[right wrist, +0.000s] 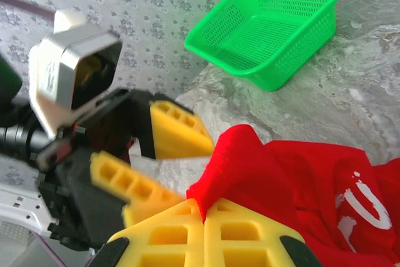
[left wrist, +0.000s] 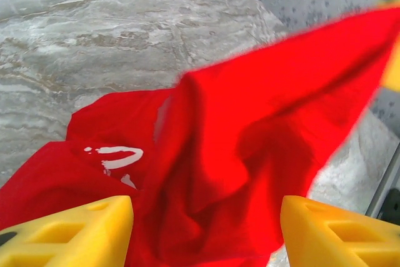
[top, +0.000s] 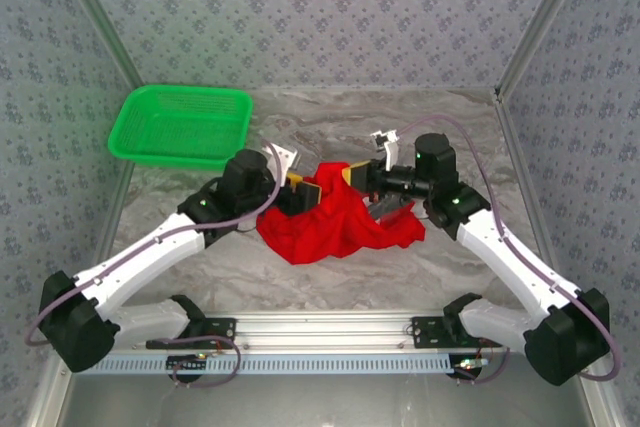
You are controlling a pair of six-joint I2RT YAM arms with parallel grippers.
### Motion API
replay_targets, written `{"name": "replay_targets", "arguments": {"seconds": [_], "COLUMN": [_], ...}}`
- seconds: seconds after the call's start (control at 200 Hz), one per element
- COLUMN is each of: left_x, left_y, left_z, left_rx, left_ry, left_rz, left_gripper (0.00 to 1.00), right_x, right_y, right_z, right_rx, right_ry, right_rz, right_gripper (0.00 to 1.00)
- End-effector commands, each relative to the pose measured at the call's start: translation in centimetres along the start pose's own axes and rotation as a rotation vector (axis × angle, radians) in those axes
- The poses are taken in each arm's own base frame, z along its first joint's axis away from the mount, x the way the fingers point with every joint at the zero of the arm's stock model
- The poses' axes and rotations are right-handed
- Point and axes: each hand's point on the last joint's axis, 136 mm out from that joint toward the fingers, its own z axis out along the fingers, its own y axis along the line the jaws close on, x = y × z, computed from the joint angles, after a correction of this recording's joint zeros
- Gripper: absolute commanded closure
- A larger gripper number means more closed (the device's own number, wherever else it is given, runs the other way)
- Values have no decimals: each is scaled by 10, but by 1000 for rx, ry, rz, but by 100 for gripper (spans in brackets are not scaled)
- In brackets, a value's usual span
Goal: Fold the inside-out t-shirt
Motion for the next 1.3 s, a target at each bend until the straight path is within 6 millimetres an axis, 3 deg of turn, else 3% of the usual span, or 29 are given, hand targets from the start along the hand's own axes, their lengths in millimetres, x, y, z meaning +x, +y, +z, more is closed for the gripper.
{"name": "replay_targets", "arguments": {"seconds": [0.0,0.29,0.37,0.505,0.59,0.739,0.944,1.294], "left_x": [-4,-14,-13,-18,-21,-21,-23,-33], "left_y": [7,9,9,16,20,27,-1,-55], "left_z": [3,31,38,43,41,34,22,-15], "left_rx": [-97,-134,-130,-174,-204,-250,-69,438], "left_ry": [-1,19,35,23,8,20,18,-14], "left_rz": [73,115,121,127,139,194,197,-24], "left_gripper": [35,29,24,20,29,62,99,100], "right_x": [-8,-4,-3,-1,1,-1,0,11], "right_y": [9,7,7,6,6,1,-10,-58], "right_z": [0,-1,-2,-2,-4,-9,-12,-24], "right_rx": [-57,-53,-53,-51,-50,-18,60,425], "right_ry": [-25,-31,-34,-35,-36,-52,-49,29], "right_rz": [14,17,20,25,28,25,4,-91], "right_gripper": [100,100,100,100,100,100,100,100]}}
